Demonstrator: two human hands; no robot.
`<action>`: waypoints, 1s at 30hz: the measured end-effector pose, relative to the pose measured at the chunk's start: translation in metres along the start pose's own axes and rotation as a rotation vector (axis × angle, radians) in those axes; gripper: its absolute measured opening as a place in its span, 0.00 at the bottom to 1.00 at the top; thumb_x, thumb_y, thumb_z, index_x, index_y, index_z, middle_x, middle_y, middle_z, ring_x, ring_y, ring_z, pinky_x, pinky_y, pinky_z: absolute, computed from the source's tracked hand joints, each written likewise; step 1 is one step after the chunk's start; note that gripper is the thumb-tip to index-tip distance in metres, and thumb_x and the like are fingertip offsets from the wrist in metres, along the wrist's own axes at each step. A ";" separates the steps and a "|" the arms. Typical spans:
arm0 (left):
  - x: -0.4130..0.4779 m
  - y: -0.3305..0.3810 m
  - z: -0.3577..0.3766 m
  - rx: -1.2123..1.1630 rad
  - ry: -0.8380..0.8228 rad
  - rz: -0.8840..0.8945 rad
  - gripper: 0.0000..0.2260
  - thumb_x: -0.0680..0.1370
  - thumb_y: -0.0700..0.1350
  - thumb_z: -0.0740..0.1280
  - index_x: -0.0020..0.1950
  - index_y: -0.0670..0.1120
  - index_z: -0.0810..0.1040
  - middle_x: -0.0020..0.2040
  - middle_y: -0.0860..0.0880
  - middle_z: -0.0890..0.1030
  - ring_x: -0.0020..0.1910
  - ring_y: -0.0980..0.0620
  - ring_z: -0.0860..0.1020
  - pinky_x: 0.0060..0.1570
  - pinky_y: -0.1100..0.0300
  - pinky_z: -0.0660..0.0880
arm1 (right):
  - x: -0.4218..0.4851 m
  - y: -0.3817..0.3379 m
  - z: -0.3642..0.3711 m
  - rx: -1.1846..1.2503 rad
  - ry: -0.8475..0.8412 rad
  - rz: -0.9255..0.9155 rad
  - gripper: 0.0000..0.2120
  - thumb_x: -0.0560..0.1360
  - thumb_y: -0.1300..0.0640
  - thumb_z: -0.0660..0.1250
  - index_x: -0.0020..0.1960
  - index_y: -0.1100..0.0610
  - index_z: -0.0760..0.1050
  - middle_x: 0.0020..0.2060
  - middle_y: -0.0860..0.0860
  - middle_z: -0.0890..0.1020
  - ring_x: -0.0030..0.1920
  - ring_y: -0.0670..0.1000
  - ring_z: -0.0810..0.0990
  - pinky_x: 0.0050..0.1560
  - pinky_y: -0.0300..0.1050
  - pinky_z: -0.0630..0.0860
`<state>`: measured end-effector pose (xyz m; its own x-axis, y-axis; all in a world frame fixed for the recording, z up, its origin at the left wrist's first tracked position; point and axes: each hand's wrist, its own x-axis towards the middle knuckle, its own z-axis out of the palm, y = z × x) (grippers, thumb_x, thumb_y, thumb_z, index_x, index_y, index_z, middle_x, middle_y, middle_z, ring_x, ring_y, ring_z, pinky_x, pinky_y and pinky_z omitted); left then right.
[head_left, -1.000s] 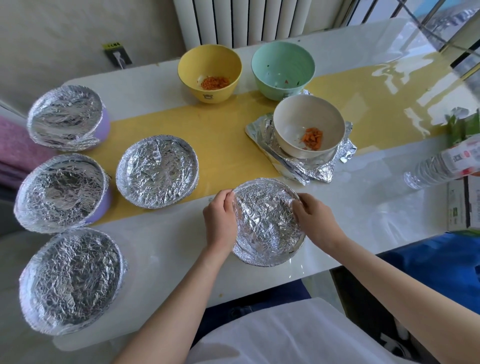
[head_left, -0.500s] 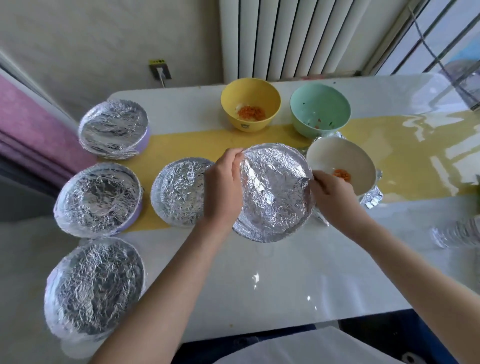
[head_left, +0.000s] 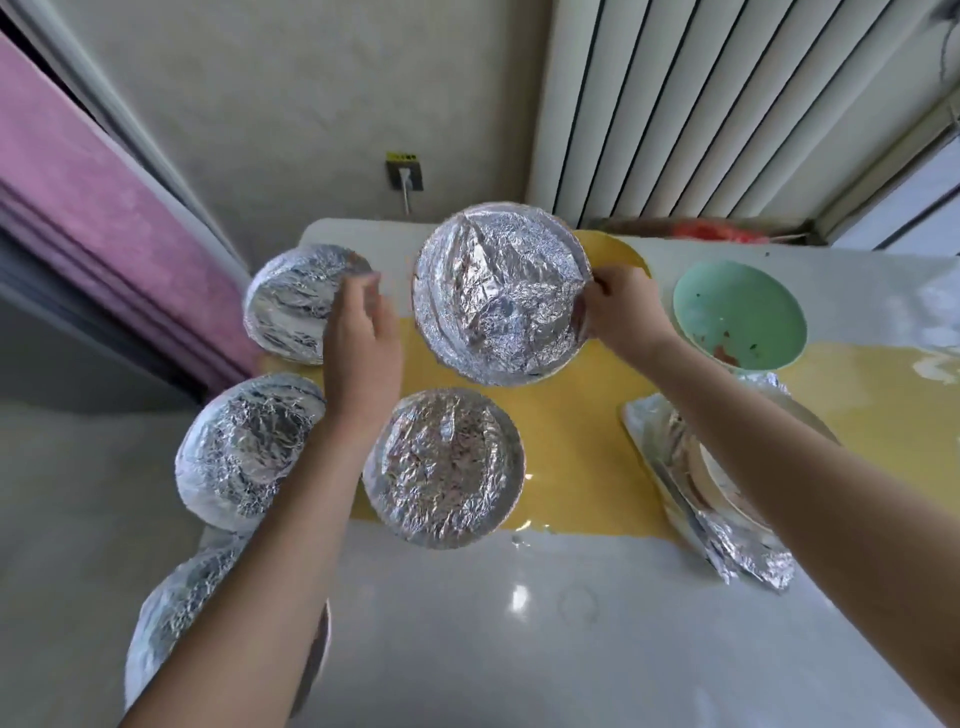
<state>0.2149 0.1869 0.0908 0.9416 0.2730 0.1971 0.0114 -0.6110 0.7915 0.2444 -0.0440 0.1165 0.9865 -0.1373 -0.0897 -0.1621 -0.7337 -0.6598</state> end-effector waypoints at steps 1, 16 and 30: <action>-0.005 -0.017 0.000 0.053 -0.054 -0.021 0.12 0.81 0.43 0.57 0.62 0.41 0.72 0.58 0.43 0.77 0.55 0.45 0.76 0.52 0.56 0.73 | 0.010 -0.003 0.008 0.015 -0.001 0.013 0.14 0.75 0.65 0.55 0.35 0.64 0.73 0.29 0.56 0.76 0.31 0.54 0.72 0.29 0.37 0.68; -0.029 -0.064 0.007 0.423 -0.512 -0.023 0.08 0.80 0.44 0.61 0.56 0.46 0.77 0.48 0.48 0.81 0.39 0.53 0.74 0.33 0.65 0.66 | 0.059 -0.004 0.106 0.073 -0.135 0.301 0.15 0.77 0.67 0.52 0.32 0.59 0.63 0.33 0.56 0.72 0.33 0.53 0.71 0.28 0.43 0.66; -0.036 -0.059 0.010 0.512 -0.496 -0.020 0.13 0.81 0.44 0.58 0.65 0.45 0.72 0.56 0.47 0.79 0.49 0.50 0.78 0.39 0.63 0.69 | 0.043 0.003 0.105 0.158 -0.261 0.390 0.15 0.79 0.65 0.52 0.63 0.69 0.68 0.50 0.63 0.78 0.52 0.60 0.80 0.53 0.60 0.78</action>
<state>0.1831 0.2062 0.0310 0.9802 -0.0084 -0.1976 0.0722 -0.9148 0.3973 0.2892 0.0176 0.0318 0.8296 -0.1955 -0.5231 -0.5347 -0.5481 -0.6432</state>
